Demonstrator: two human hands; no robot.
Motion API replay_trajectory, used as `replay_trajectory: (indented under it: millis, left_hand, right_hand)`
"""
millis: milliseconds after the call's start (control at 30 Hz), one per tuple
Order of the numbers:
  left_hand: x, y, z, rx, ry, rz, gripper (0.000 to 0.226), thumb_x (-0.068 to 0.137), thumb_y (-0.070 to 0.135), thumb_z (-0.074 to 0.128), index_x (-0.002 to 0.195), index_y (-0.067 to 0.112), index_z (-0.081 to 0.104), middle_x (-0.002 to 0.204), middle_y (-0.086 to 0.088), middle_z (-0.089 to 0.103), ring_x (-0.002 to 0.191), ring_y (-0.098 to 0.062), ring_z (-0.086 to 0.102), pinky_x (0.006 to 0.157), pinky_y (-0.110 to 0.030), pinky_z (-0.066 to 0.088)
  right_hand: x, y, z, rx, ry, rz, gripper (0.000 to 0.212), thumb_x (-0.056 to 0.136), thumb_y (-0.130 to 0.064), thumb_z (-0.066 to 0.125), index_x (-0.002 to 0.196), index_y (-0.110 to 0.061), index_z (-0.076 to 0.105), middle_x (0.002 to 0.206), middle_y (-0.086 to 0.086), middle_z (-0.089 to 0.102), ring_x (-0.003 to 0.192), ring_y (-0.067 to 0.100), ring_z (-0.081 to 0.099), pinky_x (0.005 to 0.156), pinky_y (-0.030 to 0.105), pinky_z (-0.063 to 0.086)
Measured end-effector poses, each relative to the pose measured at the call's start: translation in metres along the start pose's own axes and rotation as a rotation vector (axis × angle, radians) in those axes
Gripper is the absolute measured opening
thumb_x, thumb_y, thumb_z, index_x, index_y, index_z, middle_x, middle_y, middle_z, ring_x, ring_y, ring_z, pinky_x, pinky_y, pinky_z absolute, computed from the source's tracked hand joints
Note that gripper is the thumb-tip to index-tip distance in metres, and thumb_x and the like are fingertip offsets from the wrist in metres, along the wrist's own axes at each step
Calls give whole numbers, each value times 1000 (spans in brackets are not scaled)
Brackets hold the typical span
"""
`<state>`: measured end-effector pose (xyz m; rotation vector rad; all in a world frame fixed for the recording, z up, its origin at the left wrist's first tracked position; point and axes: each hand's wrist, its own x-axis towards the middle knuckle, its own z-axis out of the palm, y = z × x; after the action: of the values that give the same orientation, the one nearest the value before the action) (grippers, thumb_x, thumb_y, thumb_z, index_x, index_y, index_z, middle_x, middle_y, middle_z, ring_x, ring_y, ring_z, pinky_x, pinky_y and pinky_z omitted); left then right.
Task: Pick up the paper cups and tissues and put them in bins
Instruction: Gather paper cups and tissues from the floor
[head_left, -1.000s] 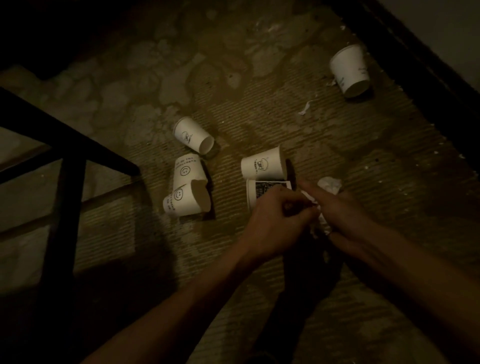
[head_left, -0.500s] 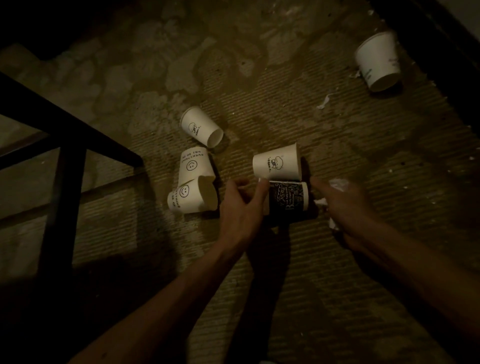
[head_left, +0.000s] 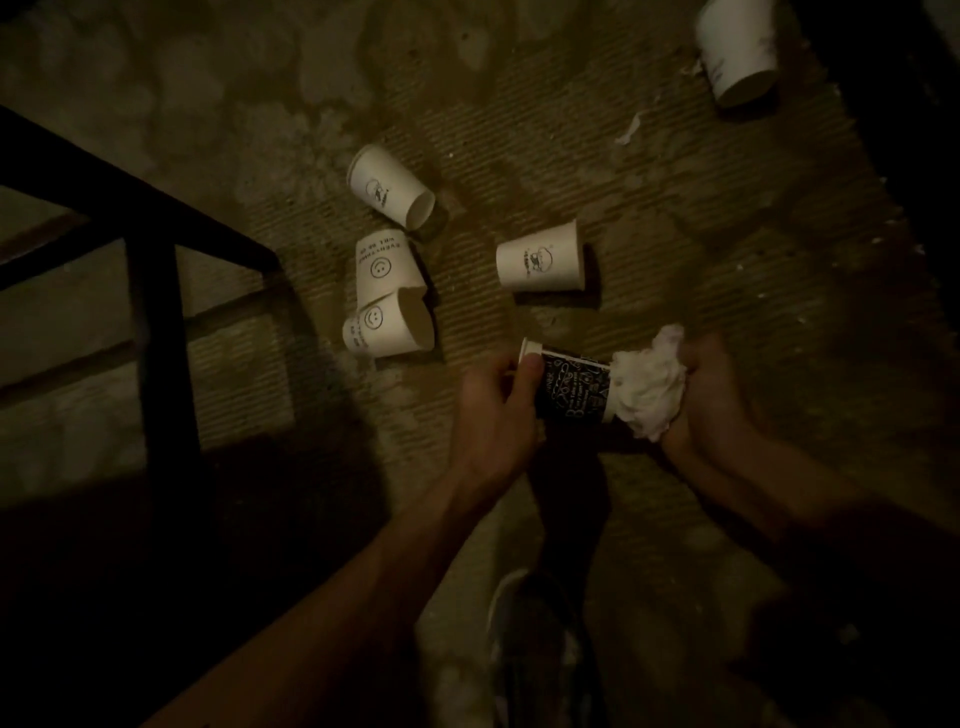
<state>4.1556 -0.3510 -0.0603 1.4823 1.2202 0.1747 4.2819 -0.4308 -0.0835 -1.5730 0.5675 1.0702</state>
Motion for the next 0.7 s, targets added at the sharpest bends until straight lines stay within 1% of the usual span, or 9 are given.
replay_trajectory:
  millis: [100,167,233,267,333,433,500,600,700]
  left_hand:
    - [-52,32,-8,-21,-3,-55,20,102,27,47,95,24,65,88,11,69,78,4,66,62,-17,54]
    - [-84,55,-15,-50,15,-103,19,102,29,47,93,28,64,86,11,69,77,3,66,66,-22,56]
    - [-118,77,-22,-85,26,-144,20,102,31,48,94,27,66,87,10,70,77,2,67,66,-21,54]
    - [-135,88,-26,-100,32,-163,21,102,31,48,94,27,67,87,10,71,78,1,67,66,-21,53]
    - [-170,108,-34,-126,37,-184,23,101,32,49,95,24,70,89,7,73,81,-2,68,72,-26,54]
    - [-218,135,-48,-158,49,-172,27,101,33,50,98,18,73,91,2,74,87,-12,70,78,-36,57]
    - [-246,151,-56,-156,50,-158,28,100,34,51,96,17,73,90,0,74,87,-15,70,75,-37,56]
    - [-286,171,-63,-112,-15,-71,29,99,34,51,90,16,72,82,-1,72,73,-16,67,60,-29,51]
    - [-323,179,-60,-3,-147,-5,30,99,37,49,90,18,71,84,0,72,77,-18,69,66,-32,56]
  right_hand:
    - [-63,-7,-16,-52,-48,-67,23,102,-16,42,88,-12,59,78,2,57,78,20,57,61,25,47]
    - [-106,-16,-26,-46,-48,-140,10,100,-14,50,100,-10,59,85,4,63,77,17,62,58,22,51]
    - [-147,-27,-38,-79,-42,-200,18,97,-14,56,115,-14,54,96,2,65,82,14,65,61,24,53]
    - [-166,-30,-43,-86,-47,-224,21,96,-15,57,116,-17,52,97,0,65,81,11,66,58,22,53]
    - [-206,-36,-52,-84,-70,-248,20,95,-17,60,111,-22,50,96,-4,65,75,4,68,53,18,53]
    - [-261,-38,-67,-133,-91,-278,19,93,-21,63,97,-32,49,99,-4,66,79,3,68,56,18,51]
    - [-296,-37,-81,-172,-97,-319,20,91,-23,65,94,-33,48,99,-6,66,77,0,67,55,15,51]
    - [-344,-28,-110,-219,-58,-349,20,88,-26,68,93,-34,50,100,-9,64,82,-1,65,55,10,49]
    - [-385,-8,-138,-213,23,-368,20,85,-29,70,91,-36,52,97,-14,63,79,-4,64,54,8,47]
